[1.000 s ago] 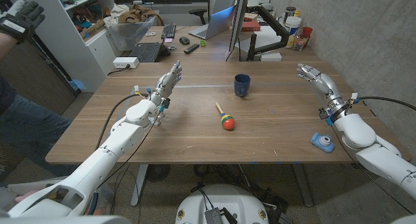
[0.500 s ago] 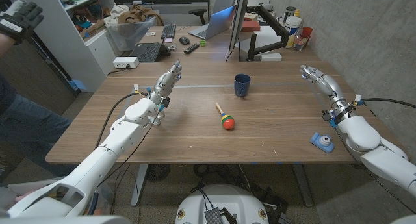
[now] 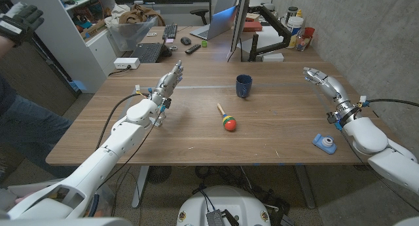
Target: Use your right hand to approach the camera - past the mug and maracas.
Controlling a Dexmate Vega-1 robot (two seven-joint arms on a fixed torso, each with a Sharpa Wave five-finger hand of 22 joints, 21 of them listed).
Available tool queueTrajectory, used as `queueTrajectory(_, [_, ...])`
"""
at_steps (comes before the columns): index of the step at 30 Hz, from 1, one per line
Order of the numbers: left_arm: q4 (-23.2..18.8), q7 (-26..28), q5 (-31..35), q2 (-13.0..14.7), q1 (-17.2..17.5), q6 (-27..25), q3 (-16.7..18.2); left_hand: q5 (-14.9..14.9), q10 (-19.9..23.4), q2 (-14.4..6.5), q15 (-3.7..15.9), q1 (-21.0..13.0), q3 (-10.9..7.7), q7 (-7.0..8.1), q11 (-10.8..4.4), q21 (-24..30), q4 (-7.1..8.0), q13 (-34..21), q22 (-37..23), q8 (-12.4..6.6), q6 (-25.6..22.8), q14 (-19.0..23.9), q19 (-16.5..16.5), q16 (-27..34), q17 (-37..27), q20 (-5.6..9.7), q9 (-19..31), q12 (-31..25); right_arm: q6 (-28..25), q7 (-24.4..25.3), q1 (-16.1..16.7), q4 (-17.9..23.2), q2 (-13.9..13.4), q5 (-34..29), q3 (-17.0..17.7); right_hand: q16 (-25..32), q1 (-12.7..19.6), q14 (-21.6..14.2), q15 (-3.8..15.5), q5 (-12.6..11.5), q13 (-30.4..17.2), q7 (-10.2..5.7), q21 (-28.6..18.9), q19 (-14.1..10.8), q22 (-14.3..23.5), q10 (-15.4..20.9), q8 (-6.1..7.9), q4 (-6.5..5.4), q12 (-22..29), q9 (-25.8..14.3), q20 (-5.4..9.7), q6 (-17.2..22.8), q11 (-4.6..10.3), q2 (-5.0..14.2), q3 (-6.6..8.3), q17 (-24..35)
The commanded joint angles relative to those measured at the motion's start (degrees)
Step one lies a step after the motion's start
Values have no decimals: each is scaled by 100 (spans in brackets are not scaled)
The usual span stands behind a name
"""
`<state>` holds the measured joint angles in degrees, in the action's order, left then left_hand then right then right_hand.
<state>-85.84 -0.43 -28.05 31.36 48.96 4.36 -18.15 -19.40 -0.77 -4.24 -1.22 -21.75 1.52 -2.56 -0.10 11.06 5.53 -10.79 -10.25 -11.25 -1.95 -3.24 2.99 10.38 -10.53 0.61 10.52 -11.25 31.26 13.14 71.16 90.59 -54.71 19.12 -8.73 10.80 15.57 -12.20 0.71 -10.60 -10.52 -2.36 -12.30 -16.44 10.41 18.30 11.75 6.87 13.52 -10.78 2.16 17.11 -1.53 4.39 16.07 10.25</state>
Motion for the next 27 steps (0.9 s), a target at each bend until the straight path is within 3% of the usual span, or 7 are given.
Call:
queueTrajectory(1, [-45,48,44,17,-16,-65,-27,-3,-21,-21,-15,-41,40,-12,43,37,23,-17,-17,-22,-22,-32,62,35,-9,-18,27,-35,39,-56,149,-14,-68,-46,83,-3,35,-37,10,-18,-25,19,20,1,17,39,15,13,-8,-27,6,56,10,0,12,16])
queueTrajectory(27, [-142,126,123,50,-37,-217,-71,0,-29,-34,-5,-53,58,-7,39,39,21,-16,-17,-19,-23,-37,68,37,-9,-20,27,-33,-27,104,666,163,-209,-310,477,-11,29,-39,14,-20,-26,-9,35,3,16,26,-11,16,-28,-29,-12,31,24,-4,14,17])
